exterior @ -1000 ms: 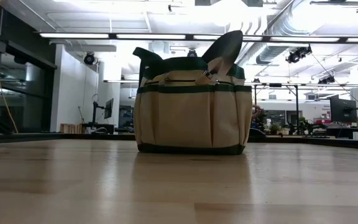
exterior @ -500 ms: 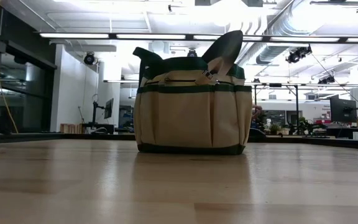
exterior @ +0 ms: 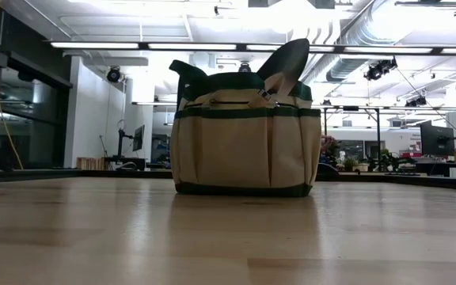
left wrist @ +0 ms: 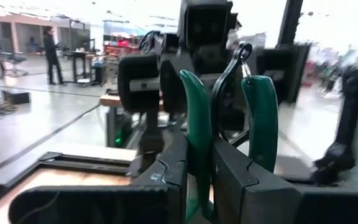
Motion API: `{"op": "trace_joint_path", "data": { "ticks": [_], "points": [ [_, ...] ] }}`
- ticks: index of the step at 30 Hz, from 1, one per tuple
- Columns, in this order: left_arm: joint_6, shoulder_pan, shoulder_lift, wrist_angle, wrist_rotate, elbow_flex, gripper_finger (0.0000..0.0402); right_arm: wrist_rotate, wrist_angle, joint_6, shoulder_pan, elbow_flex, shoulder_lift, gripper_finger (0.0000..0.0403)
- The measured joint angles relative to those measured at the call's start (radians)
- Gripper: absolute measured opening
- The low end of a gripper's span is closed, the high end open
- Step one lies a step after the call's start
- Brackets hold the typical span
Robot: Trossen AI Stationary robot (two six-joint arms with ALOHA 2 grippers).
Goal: Pick & Place Garden tools in Gardening bag
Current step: Put the green shear scissors into the gardening bag
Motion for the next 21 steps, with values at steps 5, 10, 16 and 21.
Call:
{"op": "trace_joint_path", "data": {
  "ticks": [5, 10, 16, 21],
  "points": [
    [0.018, 0.011, 0.019, 0.003, -0.001, 0.007, 0.004, 0.004, 0.067, -0.026, -0.015, 0.0, 0.014, 0.0162],
    [0.013, 0.012, 0.037, 0.011, 0.008, 0.005, 0.004, -0.001, 0.121, -0.027, -0.015, 0.0, 0.056, 0.0162],
    [0.011, 0.011, 0.056, 0.009, 0.001, 0.004, 0.004, -0.001, 0.176, -0.027, -0.015, 0.0, 0.11, 0.0162],
    [0.01, 0.011, 0.055, 0.012, 0.003, 0.004, 0.004, 0.001, 0.202, -0.021, -0.015, 0.0, 0.127, 0.0162]
  ]
}}
